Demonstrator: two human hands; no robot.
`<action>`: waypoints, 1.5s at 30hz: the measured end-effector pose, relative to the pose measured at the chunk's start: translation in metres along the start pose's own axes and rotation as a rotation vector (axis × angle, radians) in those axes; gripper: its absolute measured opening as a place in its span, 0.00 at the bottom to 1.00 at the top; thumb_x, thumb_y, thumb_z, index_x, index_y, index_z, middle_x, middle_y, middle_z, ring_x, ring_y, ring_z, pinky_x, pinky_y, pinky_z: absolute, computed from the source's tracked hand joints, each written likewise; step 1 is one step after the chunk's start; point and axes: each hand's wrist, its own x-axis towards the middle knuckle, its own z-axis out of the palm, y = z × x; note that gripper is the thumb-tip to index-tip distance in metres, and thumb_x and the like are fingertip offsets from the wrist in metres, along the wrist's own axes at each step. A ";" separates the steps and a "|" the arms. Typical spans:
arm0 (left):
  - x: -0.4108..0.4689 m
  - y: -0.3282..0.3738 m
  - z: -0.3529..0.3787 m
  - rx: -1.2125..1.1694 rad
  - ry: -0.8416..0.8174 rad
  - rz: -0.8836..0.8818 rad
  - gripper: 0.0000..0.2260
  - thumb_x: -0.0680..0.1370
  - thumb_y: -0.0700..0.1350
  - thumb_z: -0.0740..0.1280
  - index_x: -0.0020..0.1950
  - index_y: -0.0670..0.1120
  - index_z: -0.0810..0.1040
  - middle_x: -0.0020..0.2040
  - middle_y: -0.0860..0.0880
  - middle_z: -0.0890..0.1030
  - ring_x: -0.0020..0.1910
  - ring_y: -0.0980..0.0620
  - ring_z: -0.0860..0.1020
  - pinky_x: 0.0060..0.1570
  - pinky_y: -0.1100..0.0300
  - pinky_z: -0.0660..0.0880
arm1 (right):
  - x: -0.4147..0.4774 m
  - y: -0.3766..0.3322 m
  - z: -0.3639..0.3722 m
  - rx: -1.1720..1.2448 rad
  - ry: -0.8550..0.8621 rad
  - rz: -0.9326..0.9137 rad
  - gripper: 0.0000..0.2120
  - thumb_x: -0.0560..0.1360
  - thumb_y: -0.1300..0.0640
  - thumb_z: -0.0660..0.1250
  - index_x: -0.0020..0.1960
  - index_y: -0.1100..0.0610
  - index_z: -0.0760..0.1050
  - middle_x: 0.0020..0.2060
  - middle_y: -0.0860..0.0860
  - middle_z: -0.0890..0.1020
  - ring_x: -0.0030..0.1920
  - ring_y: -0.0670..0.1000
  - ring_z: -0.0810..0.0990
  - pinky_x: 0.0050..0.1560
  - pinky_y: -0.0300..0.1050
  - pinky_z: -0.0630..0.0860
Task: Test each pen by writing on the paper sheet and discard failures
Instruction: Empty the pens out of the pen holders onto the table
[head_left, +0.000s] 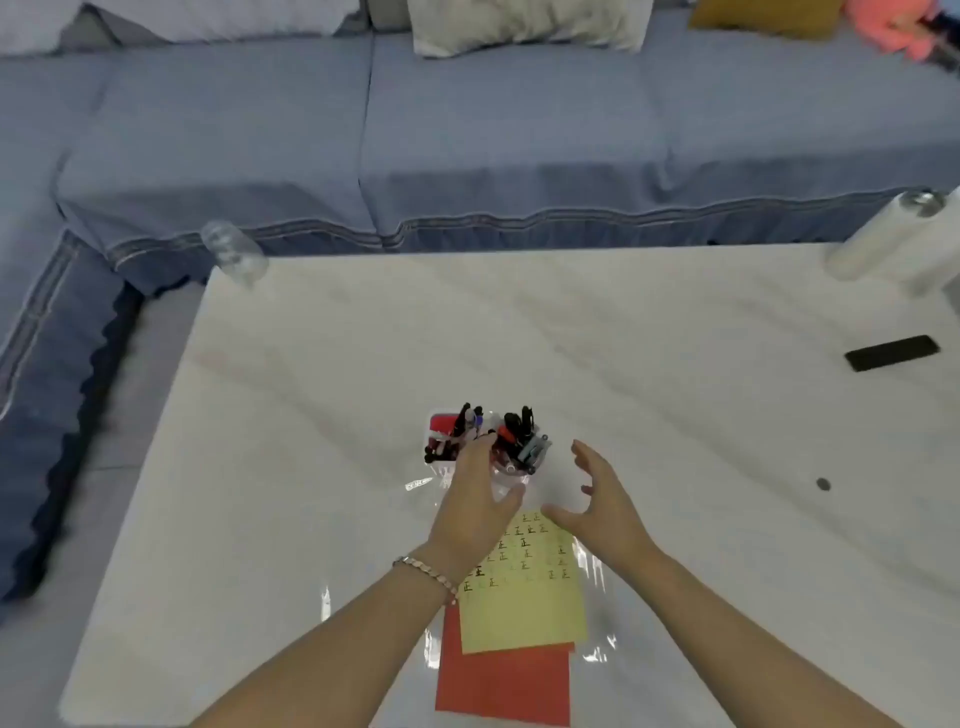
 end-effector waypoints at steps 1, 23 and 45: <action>0.007 -0.010 0.008 0.027 0.003 0.034 0.30 0.77 0.45 0.67 0.75 0.49 0.55 0.74 0.52 0.58 0.70 0.60 0.57 0.63 0.72 0.56 | 0.011 0.009 0.005 -0.001 -0.005 0.001 0.43 0.67 0.58 0.75 0.74 0.54 0.54 0.71 0.49 0.63 0.70 0.46 0.63 0.68 0.42 0.63; 0.070 -0.073 0.073 0.060 0.144 0.615 0.31 0.72 0.64 0.58 0.70 0.60 0.45 0.72 0.57 0.50 0.72 0.63 0.49 0.66 0.76 0.45 | 0.083 0.079 0.012 -0.123 0.282 -0.500 0.37 0.52 0.49 0.78 0.60 0.42 0.70 0.54 0.43 0.77 0.57 0.45 0.74 0.56 0.45 0.74; 0.095 -0.065 0.185 -0.286 -0.088 0.218 0.24 0.81 0.43 0.57 0.75 0.46 0.52 0.74 0.47 0.55 0.67 0.53 0.64 0.55 0.77 0.60 | 0.057 0.078 -0.059 -1.505 0.278 -0.150 0.31 0.67 0.57 0.70 0.67 0.53 0.61 0.61 0.58 0.66 0.60 0.60 0.68 0.61 0.52 0.63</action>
